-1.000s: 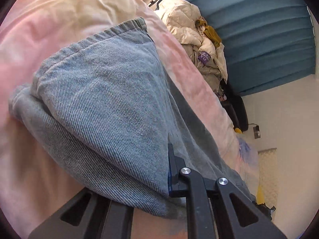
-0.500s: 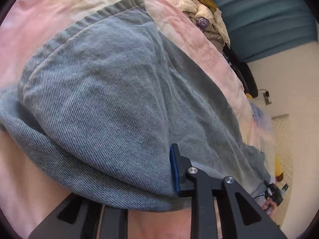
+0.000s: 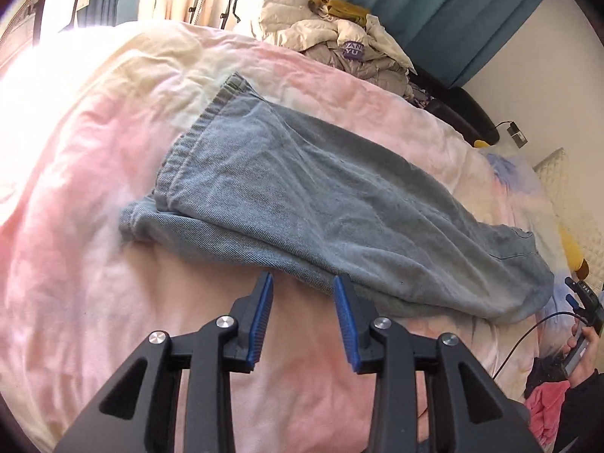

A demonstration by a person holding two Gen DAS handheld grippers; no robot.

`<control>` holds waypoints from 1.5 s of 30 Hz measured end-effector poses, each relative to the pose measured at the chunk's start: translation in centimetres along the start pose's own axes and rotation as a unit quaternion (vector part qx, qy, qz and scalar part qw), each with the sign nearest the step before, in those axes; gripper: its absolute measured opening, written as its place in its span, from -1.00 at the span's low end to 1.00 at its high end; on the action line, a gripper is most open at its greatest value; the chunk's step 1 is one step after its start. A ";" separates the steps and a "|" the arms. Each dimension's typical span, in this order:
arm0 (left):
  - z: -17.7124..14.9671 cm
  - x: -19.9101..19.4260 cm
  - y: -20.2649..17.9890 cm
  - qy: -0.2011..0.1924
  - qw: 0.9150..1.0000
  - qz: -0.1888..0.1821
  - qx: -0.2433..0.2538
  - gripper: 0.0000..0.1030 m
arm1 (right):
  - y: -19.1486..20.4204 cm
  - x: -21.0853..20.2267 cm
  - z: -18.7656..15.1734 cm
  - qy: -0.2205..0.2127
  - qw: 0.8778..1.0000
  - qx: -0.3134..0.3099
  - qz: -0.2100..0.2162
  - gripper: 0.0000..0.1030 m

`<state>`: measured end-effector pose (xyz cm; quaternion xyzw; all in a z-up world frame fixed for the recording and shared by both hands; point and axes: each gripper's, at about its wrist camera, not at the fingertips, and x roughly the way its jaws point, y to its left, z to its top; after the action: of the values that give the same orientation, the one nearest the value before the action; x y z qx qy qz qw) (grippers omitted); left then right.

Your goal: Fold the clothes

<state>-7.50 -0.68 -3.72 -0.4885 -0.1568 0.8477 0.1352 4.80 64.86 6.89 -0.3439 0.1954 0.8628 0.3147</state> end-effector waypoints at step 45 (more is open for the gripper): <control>1.7 5.8 10.7 0.001 0.986 -0.022 -0.167 -0.33 | 43.9 7.4 -26.0 0.146 0.904 -0.316 0.249 0.30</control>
<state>-12.59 -8.48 -11.71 -0.5017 -0.3065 0.8058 0.0707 -16.94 21.62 -10.95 -0.4878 0.0351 0.8696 -0.0678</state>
